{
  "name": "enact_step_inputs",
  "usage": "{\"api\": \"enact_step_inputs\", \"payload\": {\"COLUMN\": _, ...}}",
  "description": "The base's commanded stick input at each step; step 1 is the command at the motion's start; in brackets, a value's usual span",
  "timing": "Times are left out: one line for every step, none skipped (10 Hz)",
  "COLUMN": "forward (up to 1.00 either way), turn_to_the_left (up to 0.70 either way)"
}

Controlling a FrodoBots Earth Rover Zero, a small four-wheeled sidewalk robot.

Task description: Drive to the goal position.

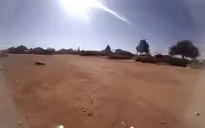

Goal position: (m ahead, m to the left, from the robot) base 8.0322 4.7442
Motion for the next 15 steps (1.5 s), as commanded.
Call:
{"api": "enact_step_inputs", "payload": {"forward": 0.7, "turn_to_the_left": 0.0}}
{"api": "enact_step_inputs", "payload": {"forward": 0.7, "turn_to_the_left": 0.0}}
{"api": "enact_step_inputs", "payload": {"forward": 0.7, "turn_to_the_left": 0.0}}
{"api": "enact_step_inputs", "payload": {"forward": 0.7, "turn_to_the_left": 0.0}}
{"api": "enact_step_inputs", "payload": {"forward": 0.7, "turn_to_the_left": 0.0}}
{"api": "enact_step_inputs", "payload": {"forward": 0.7, "turn_to_the_left": 0.0}}
{"api": "enact_step_inputs", "payload": {"forward": 0.7, "turn_to_the_left": 0.0}}
{"api": "enact_step_inputs", "payload": {"forward": 0.7, "turn_to_the_left": 0.0}}
{"api": "enact_step_inputs", "payload": {"forward": 0.7, "turn_to_the_left": 0.0}}
{"api": "enact_step_inputs", "payload": {"forward": 0.7, "turn_to_the_left": 0.0}}
{"api": "enact_step_inputs", "payload": {"forward": 0.7, "turn_to_the_left": 0.0}}
{"api": "enact_step_inputs", "payload": {"forward": 0.7, "turn_to_the_left": 0.0}}
{"api": "enact_step_inputs", "payload": {"forward": 0.7, "turn_to_the_left": 0.0}}
{"api": "enact_step_inputs", "payload": {"forward": 0.7, "turn_to_the_left": 0.0}}
{"api": "enact_step_inputs", "payload": {"forward": 0.7, "turn_to_the_left": 0.0}}
